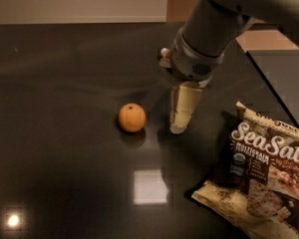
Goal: Pick orange
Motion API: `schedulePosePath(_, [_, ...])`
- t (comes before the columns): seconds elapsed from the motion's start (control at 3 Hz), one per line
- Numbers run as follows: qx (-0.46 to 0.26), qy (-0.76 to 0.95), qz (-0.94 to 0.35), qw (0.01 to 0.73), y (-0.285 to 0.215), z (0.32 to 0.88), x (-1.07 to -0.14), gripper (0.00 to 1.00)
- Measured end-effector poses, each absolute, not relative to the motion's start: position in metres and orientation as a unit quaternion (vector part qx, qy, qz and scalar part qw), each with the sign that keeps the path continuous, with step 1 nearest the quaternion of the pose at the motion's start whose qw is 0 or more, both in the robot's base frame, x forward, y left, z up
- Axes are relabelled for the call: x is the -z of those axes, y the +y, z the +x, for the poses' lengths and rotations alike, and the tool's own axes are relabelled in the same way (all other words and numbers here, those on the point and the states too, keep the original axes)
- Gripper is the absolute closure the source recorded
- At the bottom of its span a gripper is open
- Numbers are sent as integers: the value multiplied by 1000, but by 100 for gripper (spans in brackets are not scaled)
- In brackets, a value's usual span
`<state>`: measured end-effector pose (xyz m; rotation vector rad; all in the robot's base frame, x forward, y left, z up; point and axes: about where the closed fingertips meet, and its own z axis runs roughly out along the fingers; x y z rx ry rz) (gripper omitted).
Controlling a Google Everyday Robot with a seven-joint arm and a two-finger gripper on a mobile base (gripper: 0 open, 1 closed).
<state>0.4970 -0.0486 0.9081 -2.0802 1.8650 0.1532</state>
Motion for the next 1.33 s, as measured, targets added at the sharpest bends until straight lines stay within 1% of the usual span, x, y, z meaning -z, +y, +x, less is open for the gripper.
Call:
schedulePosePath(0.67, [-91, 626, -755, 171, -2, 481, -880, 0])
schedulePosePath(1.33, [-102, 612, -767, 167, 27, 479, -863, 0])
